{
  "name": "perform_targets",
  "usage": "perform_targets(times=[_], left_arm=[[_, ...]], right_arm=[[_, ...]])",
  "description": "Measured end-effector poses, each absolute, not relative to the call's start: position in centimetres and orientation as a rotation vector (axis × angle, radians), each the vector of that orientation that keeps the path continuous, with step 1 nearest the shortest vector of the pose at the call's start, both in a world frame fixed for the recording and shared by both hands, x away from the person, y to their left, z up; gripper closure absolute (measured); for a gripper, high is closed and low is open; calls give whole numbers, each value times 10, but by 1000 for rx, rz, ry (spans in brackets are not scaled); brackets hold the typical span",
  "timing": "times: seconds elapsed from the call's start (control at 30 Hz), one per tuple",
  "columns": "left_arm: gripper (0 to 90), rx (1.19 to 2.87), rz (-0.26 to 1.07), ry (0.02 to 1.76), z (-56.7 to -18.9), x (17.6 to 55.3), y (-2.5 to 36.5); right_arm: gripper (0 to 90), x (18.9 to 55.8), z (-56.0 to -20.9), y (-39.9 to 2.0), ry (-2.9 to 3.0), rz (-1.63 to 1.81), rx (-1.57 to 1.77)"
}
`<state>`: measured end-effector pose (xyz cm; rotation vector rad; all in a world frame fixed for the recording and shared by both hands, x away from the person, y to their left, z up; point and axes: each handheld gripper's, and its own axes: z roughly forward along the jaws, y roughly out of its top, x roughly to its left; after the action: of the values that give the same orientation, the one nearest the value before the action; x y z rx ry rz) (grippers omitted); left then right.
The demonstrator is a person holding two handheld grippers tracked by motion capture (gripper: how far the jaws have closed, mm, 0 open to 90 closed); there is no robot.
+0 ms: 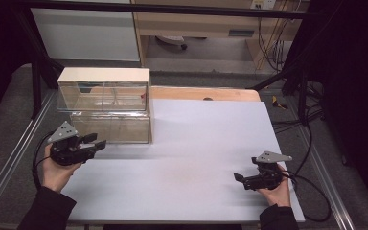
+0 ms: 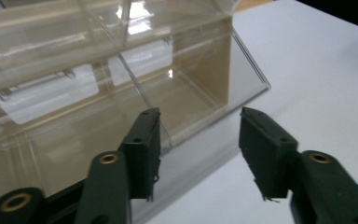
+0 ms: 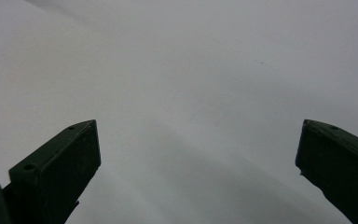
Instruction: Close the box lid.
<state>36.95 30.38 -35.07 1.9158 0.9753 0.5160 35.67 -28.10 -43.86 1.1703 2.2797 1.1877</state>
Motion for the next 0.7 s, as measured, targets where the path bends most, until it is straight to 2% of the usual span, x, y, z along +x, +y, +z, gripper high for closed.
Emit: perform_targets(times=[0.27,0.7], left_arm=[[312,1954,483,968,-376,360,301],[117,2007,451,1005,-416,350,295]], right_arm=[[5,356,-438,-281,2280,1191,1166],[5,355,-439,-281,2288,1189,1164]])
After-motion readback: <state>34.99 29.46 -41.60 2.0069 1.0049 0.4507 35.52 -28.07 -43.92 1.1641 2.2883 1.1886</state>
